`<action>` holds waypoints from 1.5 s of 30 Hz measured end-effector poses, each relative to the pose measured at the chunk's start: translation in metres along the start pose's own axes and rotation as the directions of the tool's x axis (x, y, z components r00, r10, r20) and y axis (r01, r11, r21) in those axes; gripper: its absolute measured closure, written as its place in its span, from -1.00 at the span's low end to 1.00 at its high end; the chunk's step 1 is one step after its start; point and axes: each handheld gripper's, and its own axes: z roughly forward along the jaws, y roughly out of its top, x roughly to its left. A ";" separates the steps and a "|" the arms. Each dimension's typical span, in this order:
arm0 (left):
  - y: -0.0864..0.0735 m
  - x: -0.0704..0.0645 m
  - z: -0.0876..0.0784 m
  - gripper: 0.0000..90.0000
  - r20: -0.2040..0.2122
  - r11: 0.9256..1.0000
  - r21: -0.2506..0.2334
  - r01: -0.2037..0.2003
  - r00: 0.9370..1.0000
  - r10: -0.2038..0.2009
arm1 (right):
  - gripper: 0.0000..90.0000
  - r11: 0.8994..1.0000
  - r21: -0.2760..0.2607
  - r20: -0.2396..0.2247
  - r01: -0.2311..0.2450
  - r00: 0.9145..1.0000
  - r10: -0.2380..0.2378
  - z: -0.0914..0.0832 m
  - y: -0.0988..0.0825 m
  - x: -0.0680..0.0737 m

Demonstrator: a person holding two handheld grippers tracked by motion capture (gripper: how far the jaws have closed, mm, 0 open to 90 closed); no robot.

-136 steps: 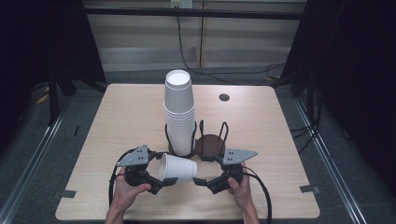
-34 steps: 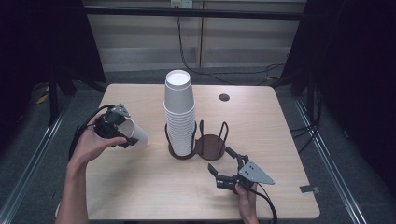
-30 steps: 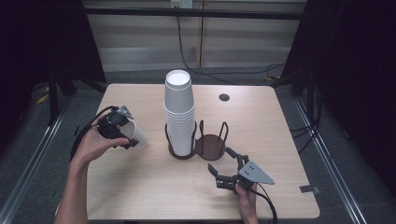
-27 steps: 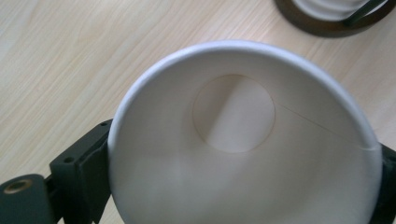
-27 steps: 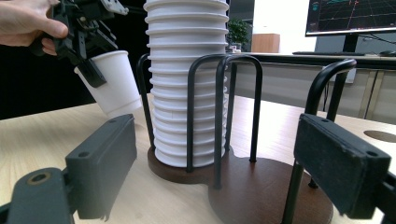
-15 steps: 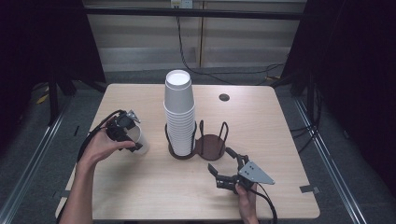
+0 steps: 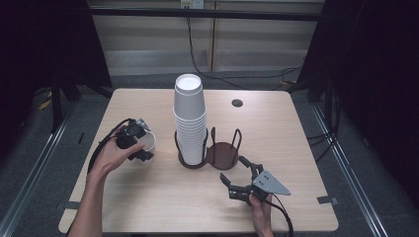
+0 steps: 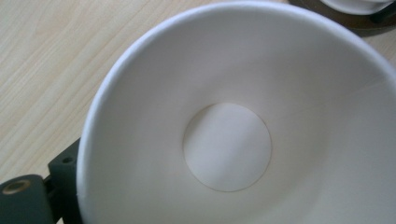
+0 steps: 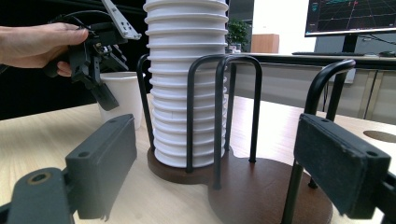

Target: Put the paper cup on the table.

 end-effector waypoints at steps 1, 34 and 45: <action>-0.001 0.000 0.000 -0.87 0.001 1.000 -0.010 0.009 1.000 -0.009 | -0.72 1.000 0.000 0.000 0.000 1.000 0.000 0.000 0.000 0.000; -0.038 0.004 0.011 -0.65 0.038 0.995 -0.097 0.026 0.999 -0.022 | -0.72 1.000 0.001 0.003 -0.001 1.000 0.001 0.000 0.000 0.000; -0.048 0.004 -0.005 -0.65 0.027 0.978 -0.202 0.056 0.998 -0.051 | -0.71 1.000 0.002 0.005 0.000 1.000 0.000 0.000 0.000 0.000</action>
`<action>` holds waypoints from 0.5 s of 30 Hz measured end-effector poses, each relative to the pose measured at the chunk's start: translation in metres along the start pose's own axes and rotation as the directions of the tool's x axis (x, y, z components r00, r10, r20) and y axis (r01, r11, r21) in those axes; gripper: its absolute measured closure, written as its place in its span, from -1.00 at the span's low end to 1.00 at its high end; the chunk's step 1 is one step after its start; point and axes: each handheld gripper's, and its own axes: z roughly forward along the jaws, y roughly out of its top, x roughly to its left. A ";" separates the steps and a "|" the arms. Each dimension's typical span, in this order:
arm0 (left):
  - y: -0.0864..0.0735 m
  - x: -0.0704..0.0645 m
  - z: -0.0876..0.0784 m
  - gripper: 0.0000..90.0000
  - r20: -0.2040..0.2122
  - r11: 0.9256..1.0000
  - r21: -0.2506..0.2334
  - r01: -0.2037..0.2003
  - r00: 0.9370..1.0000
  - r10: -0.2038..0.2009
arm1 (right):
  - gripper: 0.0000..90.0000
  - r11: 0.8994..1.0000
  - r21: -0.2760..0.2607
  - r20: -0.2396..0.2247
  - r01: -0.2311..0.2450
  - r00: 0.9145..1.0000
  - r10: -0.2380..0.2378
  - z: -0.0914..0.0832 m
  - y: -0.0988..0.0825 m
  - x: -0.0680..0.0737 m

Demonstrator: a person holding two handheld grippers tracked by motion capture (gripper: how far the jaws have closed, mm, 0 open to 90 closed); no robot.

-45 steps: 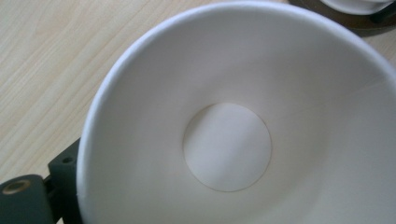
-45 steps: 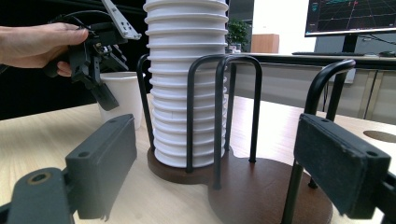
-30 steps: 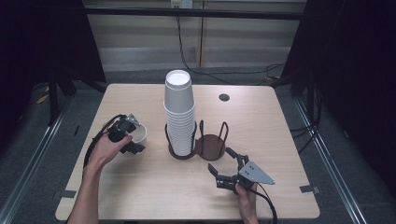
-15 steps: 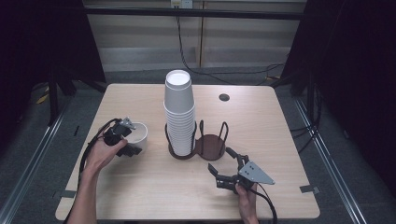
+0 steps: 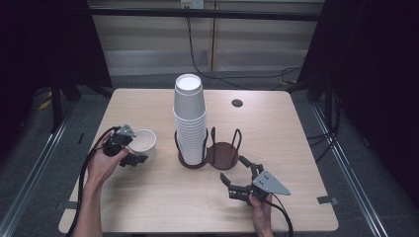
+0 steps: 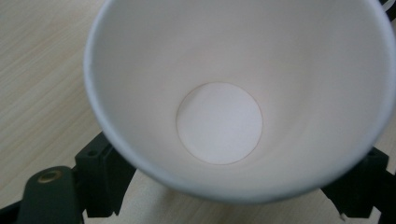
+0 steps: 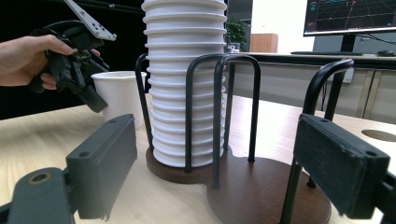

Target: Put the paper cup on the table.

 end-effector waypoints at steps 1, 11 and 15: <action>0.000 0.000 0.000 -0.65 0.000 1.000 0.000 0.000 1.000 0.000 | -0.71 1.000 0.000 0.000 0.000 1.000 0.000 0.000 0.000 0.000; -0.014 0.000 -0.014 -0.64 -0.004 0.994 -0.094 0.048 0.999 -0.049 | -0.71 1.000 -0.001 0.001 -0.001 1.000 0.001 0.000 0.000 0.000; -0.019 -0.003 -0.017 -0.64 -0.016 0.988 -0.141 0.059 0.998 -0.062 | -0.71 1.000 -0.004 0.002 -0.001 1.000 0.001 0.000 0.000 0.000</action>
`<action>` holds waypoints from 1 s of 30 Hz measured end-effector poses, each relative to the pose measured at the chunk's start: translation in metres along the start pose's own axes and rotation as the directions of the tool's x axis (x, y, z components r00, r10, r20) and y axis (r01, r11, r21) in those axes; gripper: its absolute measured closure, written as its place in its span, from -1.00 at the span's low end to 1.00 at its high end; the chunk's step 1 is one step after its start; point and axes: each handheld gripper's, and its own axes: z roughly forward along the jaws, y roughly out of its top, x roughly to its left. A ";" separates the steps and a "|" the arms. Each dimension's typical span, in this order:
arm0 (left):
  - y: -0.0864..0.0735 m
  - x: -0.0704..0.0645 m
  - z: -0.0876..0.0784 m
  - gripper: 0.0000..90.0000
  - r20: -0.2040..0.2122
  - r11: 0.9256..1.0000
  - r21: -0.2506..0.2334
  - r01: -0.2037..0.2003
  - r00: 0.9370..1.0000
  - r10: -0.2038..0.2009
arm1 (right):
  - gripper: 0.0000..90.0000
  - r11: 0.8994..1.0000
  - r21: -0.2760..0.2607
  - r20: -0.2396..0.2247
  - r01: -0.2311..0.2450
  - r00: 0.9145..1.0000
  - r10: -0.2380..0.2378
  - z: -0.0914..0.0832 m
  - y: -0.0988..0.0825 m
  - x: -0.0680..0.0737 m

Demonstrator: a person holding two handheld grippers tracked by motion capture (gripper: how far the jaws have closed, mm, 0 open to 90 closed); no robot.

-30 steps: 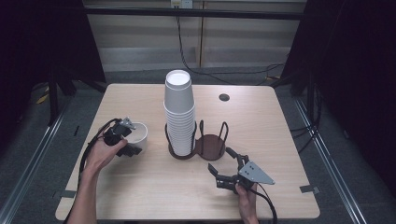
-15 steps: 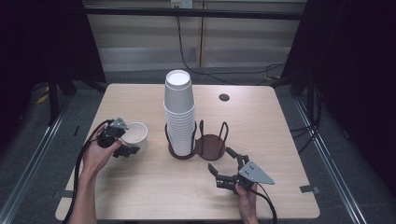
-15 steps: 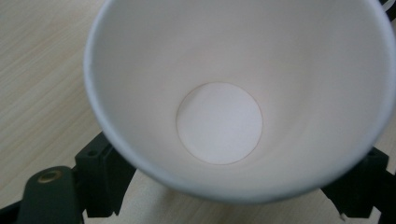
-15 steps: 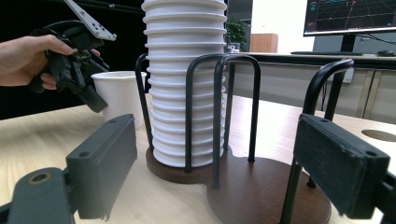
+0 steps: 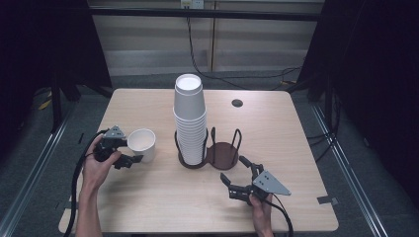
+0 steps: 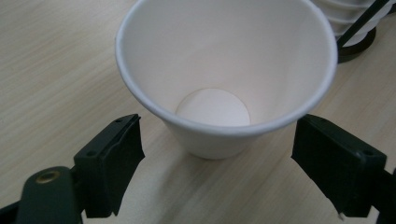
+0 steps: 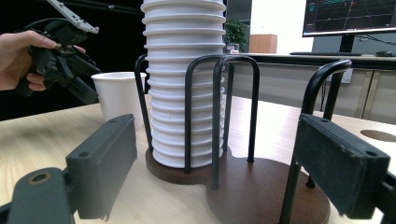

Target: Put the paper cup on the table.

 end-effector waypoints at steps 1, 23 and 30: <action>-0.002 -0.001 -0.002 -0.63 -0.005 1.000 0.002 0.010 1.000 -0.010 | -0.71 1.000 0.002 0.000 0.000 1.000 0.000 0.000 0.000 0.000; -0.016 -0.038 -0.036 -0.64 -0.018 0.947 -0.303 0.101 0.994 -0.112 | -0.71 1.000 0.000 -0.001 -0.001 1.000 0.001 0.000 0.000 0.000; -0.020 -0.063 -0.035 -0.64 -0.004 0.917 -0.389 0.088 0.995 -0.098 | -0.71 1.000 0.000 -0.001 -0.001 1.000 0.001 0.000 0.000 0.000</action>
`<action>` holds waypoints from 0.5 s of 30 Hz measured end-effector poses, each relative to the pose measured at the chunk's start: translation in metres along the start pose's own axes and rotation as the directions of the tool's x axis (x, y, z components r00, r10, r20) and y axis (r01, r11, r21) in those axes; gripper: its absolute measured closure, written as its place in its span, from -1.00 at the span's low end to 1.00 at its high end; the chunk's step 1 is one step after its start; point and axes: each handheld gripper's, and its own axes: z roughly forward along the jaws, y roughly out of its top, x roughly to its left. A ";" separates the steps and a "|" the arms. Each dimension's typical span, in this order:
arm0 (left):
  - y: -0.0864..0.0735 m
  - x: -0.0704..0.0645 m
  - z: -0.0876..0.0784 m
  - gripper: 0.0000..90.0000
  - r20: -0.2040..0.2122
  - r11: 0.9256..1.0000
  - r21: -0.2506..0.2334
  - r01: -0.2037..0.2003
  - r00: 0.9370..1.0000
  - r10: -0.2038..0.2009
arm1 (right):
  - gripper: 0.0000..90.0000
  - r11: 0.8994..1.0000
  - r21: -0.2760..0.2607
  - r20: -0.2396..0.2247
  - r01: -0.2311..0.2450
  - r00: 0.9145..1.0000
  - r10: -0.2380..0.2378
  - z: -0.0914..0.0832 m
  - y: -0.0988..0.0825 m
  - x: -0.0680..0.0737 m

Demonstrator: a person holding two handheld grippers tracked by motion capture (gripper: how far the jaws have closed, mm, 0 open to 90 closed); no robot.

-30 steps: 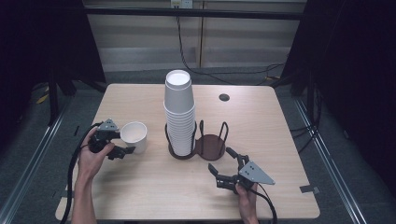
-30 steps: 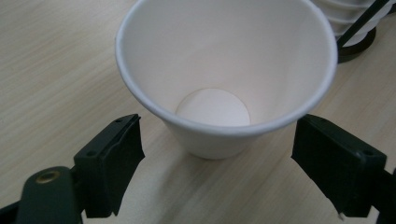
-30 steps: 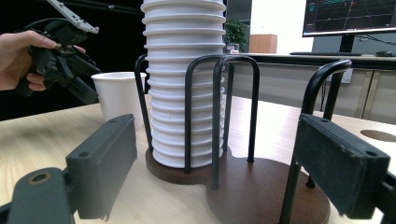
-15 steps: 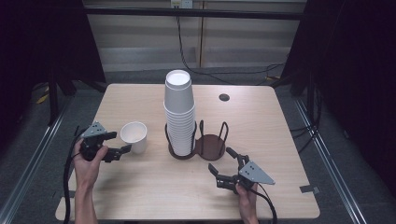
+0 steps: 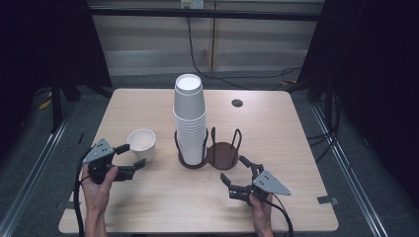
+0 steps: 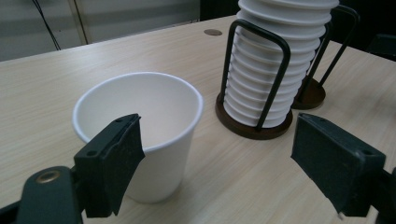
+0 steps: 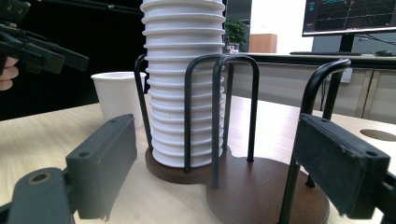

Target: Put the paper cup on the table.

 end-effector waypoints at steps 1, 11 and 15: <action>-0.001 -0.003 0.000 -0.64 -0.006 1.000 -0.009 0.001 1.000 -0.001 | -0.71 1.000 0.000 0.000 0.000 1.000 0.000 0.000 0.000 0.000; -0.009 -0.028 0.008 -0.64 0.047 0.996 -0.094 0.002 0.999 0.003 | -0.71 1.000 0.001 0.000 0.000 1.000 0.000 0.000 0.000 0.000; -0.011 -0.037 0.010 -0.64 0.040 0.992 -0.124 0.004 0.999 0.001 | -0.71 1.000 0.000 0.000 0.000 1.000 0.000 0.000 0.000 0.000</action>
